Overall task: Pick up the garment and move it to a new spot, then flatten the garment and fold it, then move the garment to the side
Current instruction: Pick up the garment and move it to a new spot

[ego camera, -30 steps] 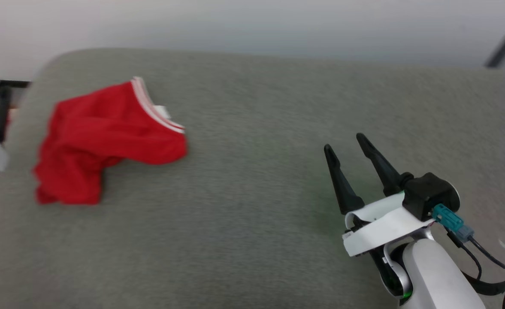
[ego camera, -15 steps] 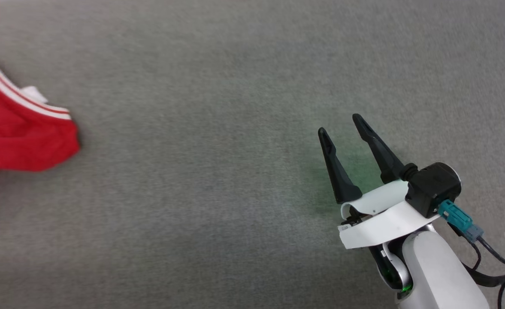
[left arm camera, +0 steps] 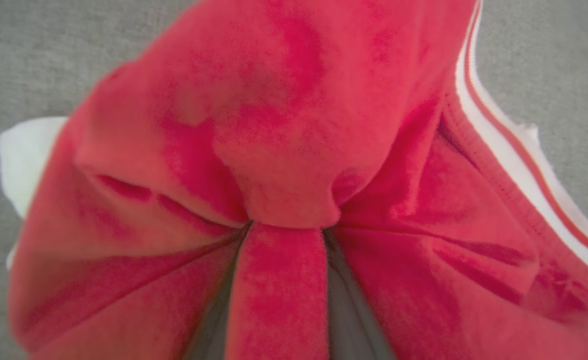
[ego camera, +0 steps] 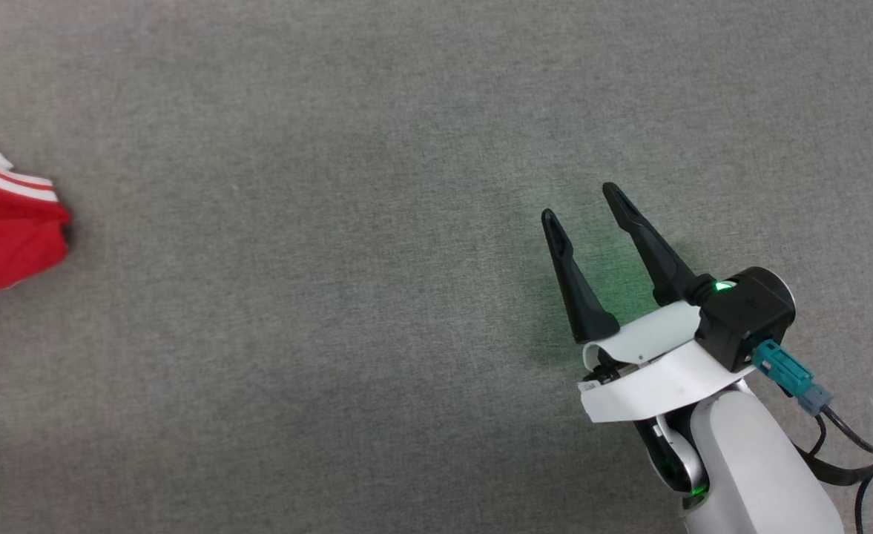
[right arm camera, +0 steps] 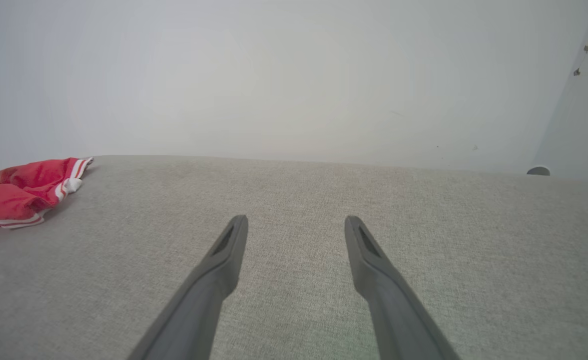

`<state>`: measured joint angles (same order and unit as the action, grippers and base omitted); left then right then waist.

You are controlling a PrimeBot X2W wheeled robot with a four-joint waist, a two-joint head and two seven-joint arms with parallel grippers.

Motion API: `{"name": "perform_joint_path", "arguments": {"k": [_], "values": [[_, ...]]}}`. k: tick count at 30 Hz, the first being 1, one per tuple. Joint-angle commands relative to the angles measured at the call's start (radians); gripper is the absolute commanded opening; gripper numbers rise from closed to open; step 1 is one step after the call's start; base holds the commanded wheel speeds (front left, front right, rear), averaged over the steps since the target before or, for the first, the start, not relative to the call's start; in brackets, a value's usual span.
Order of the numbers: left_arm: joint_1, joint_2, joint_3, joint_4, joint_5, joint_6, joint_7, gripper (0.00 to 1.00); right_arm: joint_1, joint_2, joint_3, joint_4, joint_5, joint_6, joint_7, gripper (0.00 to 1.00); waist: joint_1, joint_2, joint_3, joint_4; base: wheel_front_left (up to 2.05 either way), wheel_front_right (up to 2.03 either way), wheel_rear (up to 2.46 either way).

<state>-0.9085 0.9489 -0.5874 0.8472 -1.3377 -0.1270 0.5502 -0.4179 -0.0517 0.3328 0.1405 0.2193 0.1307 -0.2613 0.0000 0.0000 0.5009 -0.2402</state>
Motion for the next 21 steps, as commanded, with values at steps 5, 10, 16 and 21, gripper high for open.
{"name": "perform_joint_path", "arguments": {"k": [5,10,16,21], "values": [[0.065,-0.112,-0.07,-0.05,0.026,-0.006,-0.151,0.0,0.009,0.002,-0.005,0.019,0.003,0.0,-0.006,1.0,0.0,0.0,-0.065,0.045,0.0,0.0,0.0],[0.041,-0.08,-0.084,-0.112,0.014,-0.008,-0.28,0.0,0.029,0.001,-0.009,0.04,0.021,0.0,-0.005,1.0,0.0,0.0,-0.138,0.081,0.0,0.0,0.0],[0.016,-0.126,-0.088,-0.275,-0.064,-0.005,-0.364,0.0,0.062,0.001,-0.039,0.044,0.055,0.0,-0.006,1.0,0.0,0.0,-0.196,0.101,0.0,0.0,0.0],[-0.007,-0.162,-0.153,-0.483,-0.067,-0.005,-0.349,0.0,0.094,0.001,-0.087,0.027,0.073,0.0,-0.005,1.0,0.0,0.0,-0.202,0.092,0.0,0.0,0.0]]}}
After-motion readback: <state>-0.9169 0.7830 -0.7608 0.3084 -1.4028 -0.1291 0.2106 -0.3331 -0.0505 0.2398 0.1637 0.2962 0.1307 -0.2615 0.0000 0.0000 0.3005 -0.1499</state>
